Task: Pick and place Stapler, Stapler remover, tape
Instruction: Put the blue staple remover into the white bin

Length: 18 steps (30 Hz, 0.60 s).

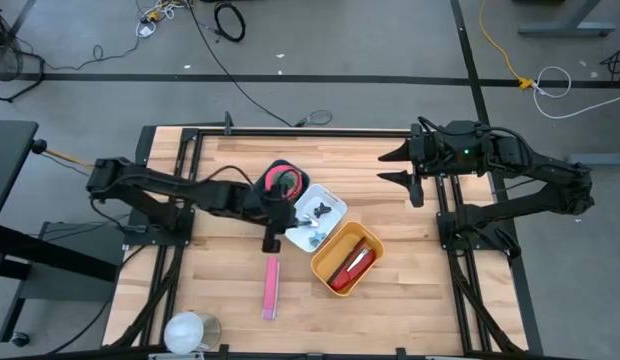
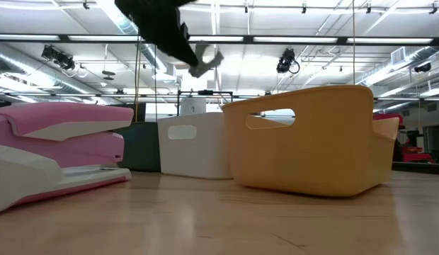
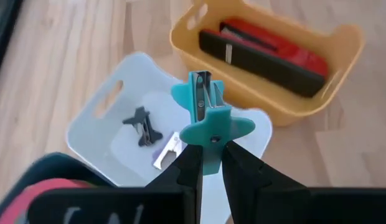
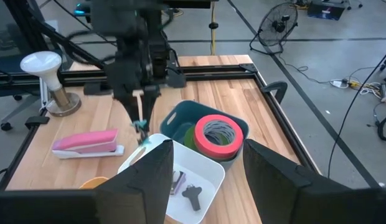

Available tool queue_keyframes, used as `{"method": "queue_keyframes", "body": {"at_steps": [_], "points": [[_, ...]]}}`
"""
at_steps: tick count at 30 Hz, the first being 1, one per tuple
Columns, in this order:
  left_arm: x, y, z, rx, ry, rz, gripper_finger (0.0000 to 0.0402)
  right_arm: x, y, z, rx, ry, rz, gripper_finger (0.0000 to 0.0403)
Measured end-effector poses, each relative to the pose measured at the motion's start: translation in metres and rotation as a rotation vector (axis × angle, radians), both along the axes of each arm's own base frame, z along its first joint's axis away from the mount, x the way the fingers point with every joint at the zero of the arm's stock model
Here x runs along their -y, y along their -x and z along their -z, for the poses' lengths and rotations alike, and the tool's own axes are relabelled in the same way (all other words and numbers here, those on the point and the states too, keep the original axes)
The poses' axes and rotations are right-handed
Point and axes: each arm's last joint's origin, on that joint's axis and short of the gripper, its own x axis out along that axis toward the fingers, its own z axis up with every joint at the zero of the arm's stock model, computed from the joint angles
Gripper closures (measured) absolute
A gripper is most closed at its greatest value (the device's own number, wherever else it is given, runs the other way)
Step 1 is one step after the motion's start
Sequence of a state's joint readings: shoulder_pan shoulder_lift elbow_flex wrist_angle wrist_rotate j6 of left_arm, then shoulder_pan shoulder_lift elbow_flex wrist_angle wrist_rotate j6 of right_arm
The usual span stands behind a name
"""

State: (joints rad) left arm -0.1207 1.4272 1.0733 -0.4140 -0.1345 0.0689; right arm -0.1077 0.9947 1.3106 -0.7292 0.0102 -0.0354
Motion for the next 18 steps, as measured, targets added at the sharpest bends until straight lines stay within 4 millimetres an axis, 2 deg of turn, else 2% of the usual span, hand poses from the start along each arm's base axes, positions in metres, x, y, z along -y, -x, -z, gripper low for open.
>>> {"method": "queue_keyframes", "body": {"at_steps": [5,18], "points": [[0.002,-0.009,0.019,-0.073,0.015,0.028,0.0351,0.0,0.0,0.001,-0.008,0.0,-0.001,0.0209],[0.004,-0.024,0.051,-0.173,0.007,0.032,0.0351,0.0,0.001,0.002,-0.022,-0.003,0.0,0.0209]]}}
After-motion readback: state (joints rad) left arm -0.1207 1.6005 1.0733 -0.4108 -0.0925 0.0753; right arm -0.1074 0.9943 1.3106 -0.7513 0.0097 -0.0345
